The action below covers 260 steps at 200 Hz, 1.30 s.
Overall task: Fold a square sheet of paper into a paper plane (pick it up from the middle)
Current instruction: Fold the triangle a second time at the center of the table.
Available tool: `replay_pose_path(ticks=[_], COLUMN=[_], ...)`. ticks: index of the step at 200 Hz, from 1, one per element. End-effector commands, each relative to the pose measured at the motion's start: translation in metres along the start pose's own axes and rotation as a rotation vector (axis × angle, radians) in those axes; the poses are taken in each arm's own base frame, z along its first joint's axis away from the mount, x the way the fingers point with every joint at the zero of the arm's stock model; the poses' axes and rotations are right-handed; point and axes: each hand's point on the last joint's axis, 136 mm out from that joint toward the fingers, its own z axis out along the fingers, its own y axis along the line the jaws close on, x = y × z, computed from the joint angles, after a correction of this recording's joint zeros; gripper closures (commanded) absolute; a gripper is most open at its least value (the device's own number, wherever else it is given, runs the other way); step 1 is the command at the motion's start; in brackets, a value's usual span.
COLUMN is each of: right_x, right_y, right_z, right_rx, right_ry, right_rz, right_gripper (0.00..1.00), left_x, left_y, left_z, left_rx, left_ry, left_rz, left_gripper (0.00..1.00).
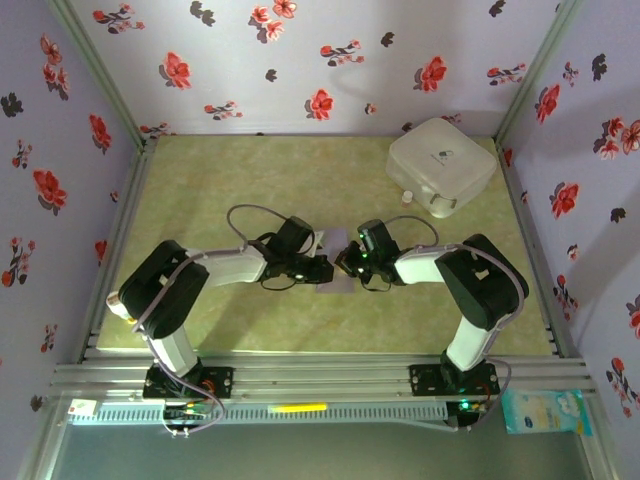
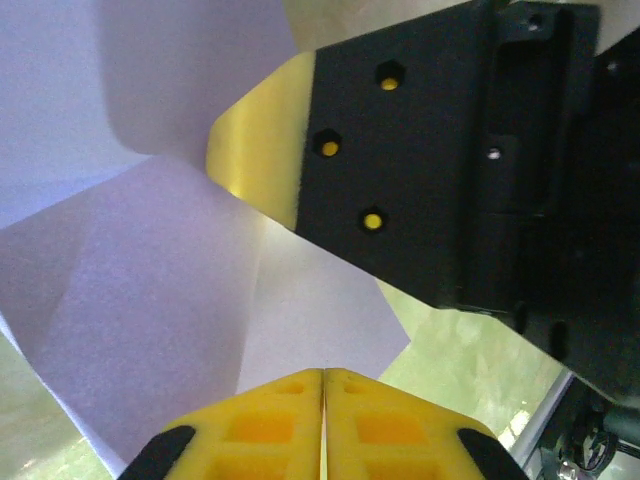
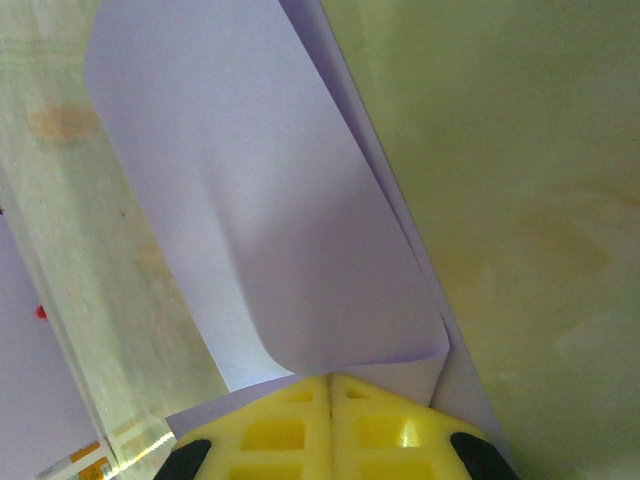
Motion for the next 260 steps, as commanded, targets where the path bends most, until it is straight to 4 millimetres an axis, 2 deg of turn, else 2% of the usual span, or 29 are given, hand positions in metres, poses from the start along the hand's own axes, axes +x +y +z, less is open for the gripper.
replay_pose_path(ticks=[1, 9, 95, 168, 202, 222, 260], right_x=[0.004, 0.004, 0.005, 0.005, 0.005, 0.005, 0.005], right_y=[-0.038, -0.038, -0.041, -0.047, -0.048, -0.047, -0.047], right_z=[-0.001, -0.001, -0.001, -0.001, -0.001, -0.001, -0.001], right_rx=[0.138, 0.139, 0.151, 0.169, 0.174, 0.174, 0.172], right_ry=[-0.011, -0.010, -0.007, -0.005, -0.006, -0.004, -0.007], right_rz=[0.028, 0.029, 0.026, 0.025, 0.024, 0.023, 0.025], right_gripper=[1.00, 1.00, 1.00, 1.00, 1.00, 1.00, 1.00], left_x=[0.006, 0.007, 0.022, 0.037, 0.042, 0.040, 0.018], left_y=[0.003, 0.005, 0.024, 0.034, 0.040, 0.034, 0.002], left_z=[0.007, 0.009, 0.016, 0.010, 0.001, -0.005, -0.019], left_rx=[-0.016, -0.021, -0.069, -0.094, -0.127, -0.112, -0.032], left_ry=[0.041, 0.048, 0.081, 0.097, 0.091, 0.071, 0.000], left_rz=[-0.026, -0.031, -0.066, -0.070, -0.067, -0.053, -0.008], left_gripper=[0.96, 1.00, 1.00, 1.00, 1.00, 1.00, 0.99])
